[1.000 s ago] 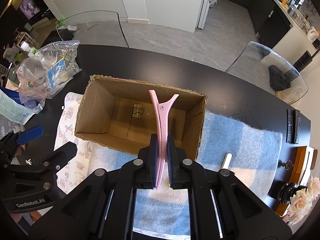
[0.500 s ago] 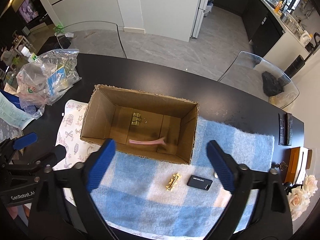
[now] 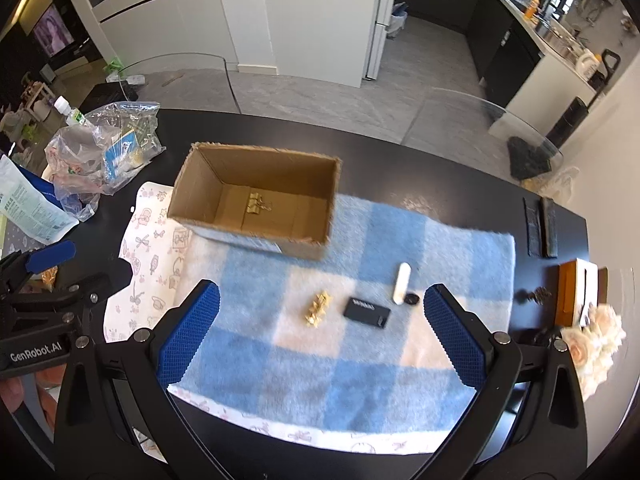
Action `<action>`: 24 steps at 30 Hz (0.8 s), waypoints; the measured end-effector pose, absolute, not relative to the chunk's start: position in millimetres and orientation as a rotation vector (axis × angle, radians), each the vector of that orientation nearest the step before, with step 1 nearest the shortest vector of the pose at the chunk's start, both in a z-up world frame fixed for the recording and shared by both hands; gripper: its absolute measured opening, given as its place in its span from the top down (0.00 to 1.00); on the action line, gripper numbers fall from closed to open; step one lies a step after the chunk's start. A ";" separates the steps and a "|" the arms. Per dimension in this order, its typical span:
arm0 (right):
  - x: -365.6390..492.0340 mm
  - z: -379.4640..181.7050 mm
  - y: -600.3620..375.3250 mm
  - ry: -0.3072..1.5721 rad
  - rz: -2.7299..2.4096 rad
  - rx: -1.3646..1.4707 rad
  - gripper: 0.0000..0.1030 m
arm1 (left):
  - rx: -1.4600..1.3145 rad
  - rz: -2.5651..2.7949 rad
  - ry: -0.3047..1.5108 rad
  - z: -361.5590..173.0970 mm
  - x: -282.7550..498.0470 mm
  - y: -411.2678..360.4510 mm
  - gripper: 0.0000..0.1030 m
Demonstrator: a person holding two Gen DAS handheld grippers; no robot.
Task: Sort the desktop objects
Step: 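Withdraw both grippers from the box back over the blanket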
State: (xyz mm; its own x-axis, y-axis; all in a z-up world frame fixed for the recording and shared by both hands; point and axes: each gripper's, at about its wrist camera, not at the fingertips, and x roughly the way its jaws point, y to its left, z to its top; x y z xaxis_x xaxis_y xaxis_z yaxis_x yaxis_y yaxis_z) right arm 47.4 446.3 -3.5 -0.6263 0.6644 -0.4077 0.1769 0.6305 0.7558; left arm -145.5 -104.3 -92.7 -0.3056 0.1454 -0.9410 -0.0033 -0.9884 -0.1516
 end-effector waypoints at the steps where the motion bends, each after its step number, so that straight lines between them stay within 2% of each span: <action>1: 43.8 -2.5 434.0 2.162 0.886 0.654 0.00 | -1.784 2.457 -0.173 -89.1 -139.4 -97.2 0.06; 14: -6.9 4.4 292.0 2.226 0.704 0.654 0.00 | -1.713 2.424 -0.088 -62.4 -64.1 -21.5 0.06; 24: -29.2 12.2 239.9 2.225 0.670 0.669 0.00 | -1.706 2.417 -0.044 -50.8 -27.8 4.6 0.06</action>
State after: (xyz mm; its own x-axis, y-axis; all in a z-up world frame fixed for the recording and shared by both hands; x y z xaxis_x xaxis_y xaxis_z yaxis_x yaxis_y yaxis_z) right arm -29.2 239.9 12.2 -0.6153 0.6288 -0.4755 0.2617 0.7319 0.6291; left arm -27.8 4.6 -50.8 -0.3241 0.1658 -0.9314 -0.1315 -0.9829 -0.1292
